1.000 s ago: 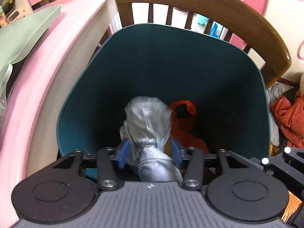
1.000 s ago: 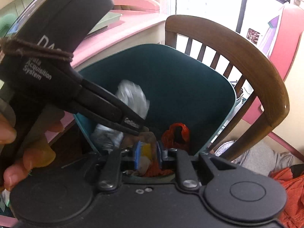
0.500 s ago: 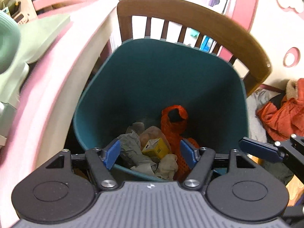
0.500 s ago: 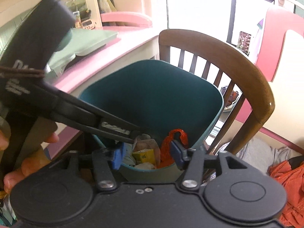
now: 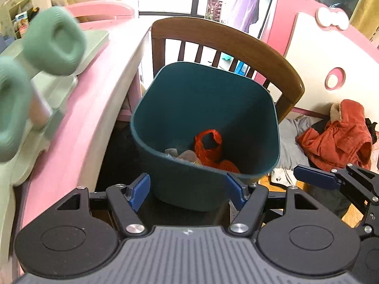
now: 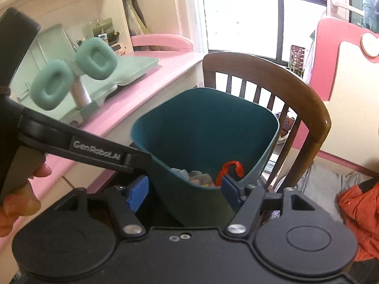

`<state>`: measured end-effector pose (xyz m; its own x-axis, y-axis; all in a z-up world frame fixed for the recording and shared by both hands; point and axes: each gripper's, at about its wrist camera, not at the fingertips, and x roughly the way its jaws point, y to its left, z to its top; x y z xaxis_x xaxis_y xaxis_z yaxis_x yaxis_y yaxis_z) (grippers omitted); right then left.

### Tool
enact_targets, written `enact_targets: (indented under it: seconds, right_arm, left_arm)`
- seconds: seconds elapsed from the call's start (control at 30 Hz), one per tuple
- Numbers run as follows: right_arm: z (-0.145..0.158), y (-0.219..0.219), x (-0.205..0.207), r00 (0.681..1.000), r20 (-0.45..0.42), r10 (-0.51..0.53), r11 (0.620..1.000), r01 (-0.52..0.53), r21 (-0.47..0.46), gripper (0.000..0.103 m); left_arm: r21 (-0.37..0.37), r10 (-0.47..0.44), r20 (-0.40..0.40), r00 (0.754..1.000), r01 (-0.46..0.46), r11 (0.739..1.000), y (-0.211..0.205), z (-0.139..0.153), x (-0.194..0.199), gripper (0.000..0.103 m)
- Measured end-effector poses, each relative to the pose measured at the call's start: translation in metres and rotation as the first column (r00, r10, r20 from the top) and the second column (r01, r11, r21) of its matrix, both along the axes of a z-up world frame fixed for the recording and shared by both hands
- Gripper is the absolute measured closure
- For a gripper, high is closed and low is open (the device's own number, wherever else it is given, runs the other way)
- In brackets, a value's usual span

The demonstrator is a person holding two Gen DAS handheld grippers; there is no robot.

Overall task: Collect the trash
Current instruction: 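Move both open tools down under the chair toward the floor trash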

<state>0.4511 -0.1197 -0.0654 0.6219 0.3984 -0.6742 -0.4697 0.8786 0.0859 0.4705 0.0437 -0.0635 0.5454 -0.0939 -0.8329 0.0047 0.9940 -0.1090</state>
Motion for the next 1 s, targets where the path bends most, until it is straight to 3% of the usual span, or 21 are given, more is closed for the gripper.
enact_targets:
  seconds: [0.23,0.53,0.6,0.8,0.9,1.0]
  right_arm:
    - [-0.017,0.012,-0.043,0.999,-0.029,-0.017,1.000,0.018,0.020,0.021]
    - [-0.068,0.009,-0.085,0.991,-0.096,-0.093,0.994,0.098,0.052,0.006]
    - [-0.086,0.005,-0.091,0.985,-0.127,-0.119,0.991,0.126,0.049,0.002]
    - [-0.142,-0.004,-0.104,0.966,-0.225,-0.126,0.991,0.134,0.020,0.000]
    - [-0.176,-0.006,-0.110,0.958,-0.263,-0.117,0.993,0.121,-0.003,0.000]
    - [-0.217,-0.007,-0.112,0.948,-0.295,-0.122,0.993,0.114,-0.043,0.000]
  left_arm:
    - [0.011,-0.009,0.031,0.999,0.009,1.000,0.020,-0.009,-0.049,0.029]
    - [-0.038,-0.017,0.004,1.000,0.017,0.999,0.037,-0.053,-0.106,0.028]
    - [-0.072,-0.012,-0.007,1.000,0.011,0.997,0.040,-0.068,-0.119,0.022]
    - [-0.085,0.017,-0.077,0.997,-0.024,0.996,0.040,-0.130,-0.149,0.022]
    - [-0.059,0.041,-0.075,0.996,-0.045,0.997,0.040,-0.165,-0.161,0.022]
    - [-0.033,0.070,-0.131,0.989,-0.075,0.997,0.040,-0.211,-0.165,0.022]
